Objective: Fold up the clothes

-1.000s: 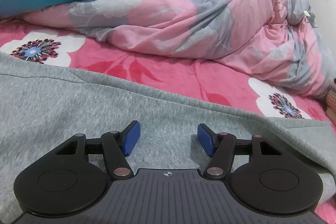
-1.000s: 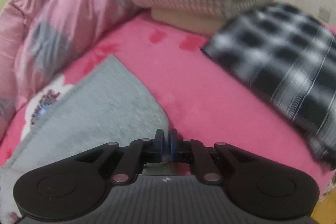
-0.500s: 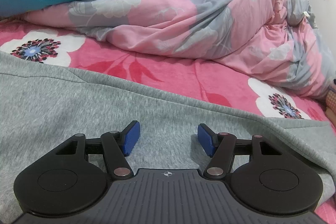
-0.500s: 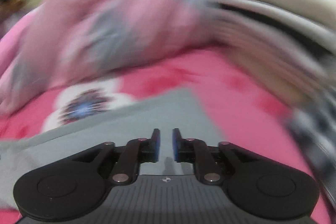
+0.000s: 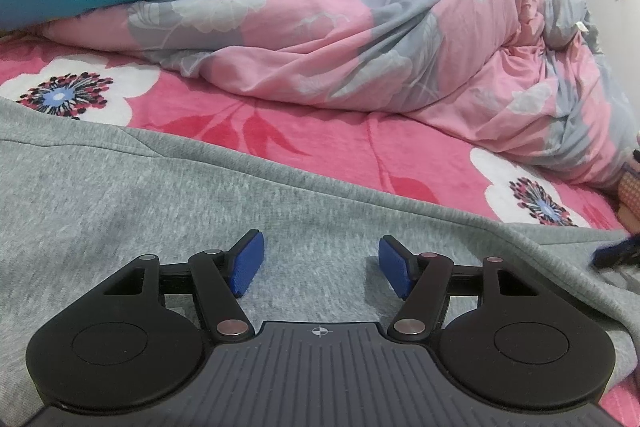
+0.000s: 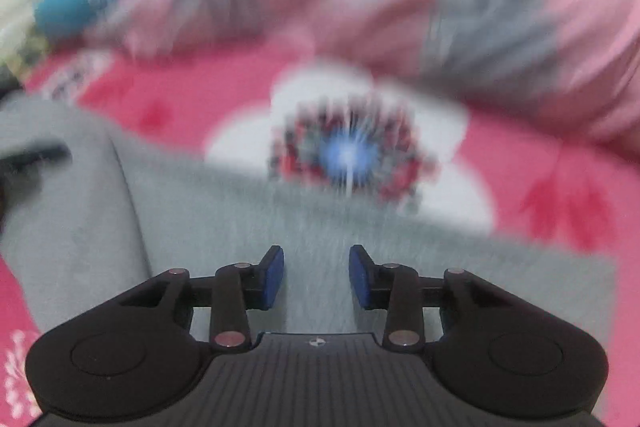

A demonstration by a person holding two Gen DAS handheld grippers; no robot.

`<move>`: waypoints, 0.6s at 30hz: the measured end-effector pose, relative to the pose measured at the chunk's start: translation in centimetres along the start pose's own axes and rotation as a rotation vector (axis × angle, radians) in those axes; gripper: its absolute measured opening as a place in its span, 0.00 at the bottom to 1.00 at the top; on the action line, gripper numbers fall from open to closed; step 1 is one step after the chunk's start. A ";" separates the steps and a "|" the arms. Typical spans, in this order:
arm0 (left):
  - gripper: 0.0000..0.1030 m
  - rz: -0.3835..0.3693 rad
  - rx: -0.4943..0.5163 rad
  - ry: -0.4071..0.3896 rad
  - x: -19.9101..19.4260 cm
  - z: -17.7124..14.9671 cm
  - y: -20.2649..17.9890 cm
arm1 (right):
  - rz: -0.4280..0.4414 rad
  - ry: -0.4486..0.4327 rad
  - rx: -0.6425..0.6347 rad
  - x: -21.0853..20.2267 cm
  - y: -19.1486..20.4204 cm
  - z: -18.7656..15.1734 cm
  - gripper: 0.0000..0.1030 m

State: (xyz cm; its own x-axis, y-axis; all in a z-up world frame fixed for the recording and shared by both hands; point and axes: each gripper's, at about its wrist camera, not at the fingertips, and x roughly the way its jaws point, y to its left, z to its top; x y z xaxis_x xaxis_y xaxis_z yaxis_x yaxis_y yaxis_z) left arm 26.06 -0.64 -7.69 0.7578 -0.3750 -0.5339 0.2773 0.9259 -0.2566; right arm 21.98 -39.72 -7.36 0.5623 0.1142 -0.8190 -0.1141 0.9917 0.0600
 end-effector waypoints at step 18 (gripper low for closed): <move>0.65 -0.001 0.005 0.001 0.0 0.0 -0.1 | -0.206 -0.220 0.309 -14.6 -0.9 -5.8 0.38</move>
State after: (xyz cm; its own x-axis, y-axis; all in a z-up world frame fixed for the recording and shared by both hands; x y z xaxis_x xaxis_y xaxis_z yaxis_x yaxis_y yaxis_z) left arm 26.05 -0.73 -7.71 0.7571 -0.3758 -0.5344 0.2809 0.9258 -0.2531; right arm 9.11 -42.62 1.19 0.7130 -0.1110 -0.6923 0.2505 0.9625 0.1037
